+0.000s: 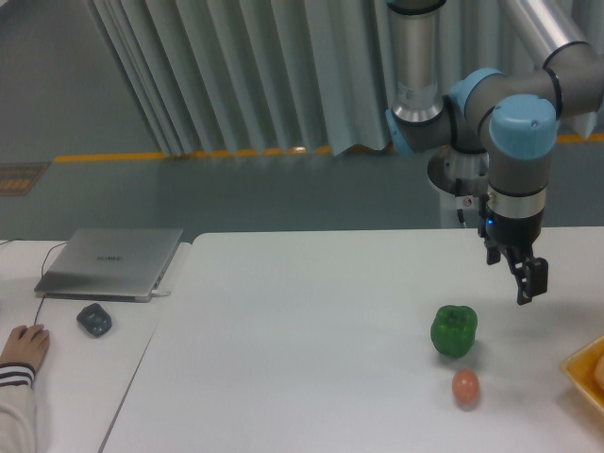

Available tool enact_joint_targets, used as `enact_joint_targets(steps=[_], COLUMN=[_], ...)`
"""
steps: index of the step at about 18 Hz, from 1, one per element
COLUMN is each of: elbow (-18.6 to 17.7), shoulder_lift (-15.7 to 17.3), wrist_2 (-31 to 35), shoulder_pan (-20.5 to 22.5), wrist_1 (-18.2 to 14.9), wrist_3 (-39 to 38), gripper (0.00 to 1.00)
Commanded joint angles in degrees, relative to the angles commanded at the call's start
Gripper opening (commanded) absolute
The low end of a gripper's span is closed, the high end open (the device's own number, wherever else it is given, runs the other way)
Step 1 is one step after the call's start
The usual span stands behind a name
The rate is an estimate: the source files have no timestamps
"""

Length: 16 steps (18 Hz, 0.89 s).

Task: Place the red pepper on the table
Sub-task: 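Raise the open gripper and move it toward the yellow basket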

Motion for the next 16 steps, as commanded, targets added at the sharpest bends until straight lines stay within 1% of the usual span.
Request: enact_joint_targets(steps=[5, 8, 12, 14, 16], elbow=[0.0, -1.1, -1.5, -2.4, -3.0], shoulder_lift=[0.0, 0.2, 0.2, 0.3, 0.3], wrist_2=[-0.4, 0.0, 0.0, -0.3, -0.6], shoulder_pan=[0.1, -0.8, -0.7, -0.7, -0.8], wrist_1=[-0.2, 0.5, 0.6, 0.7, 2.2], wrist_3=[-0.3, -0.6, -0.7, -2.1, -4.6], gripper=[1.0, 1.0, 1.0, 1.0, 1.0])
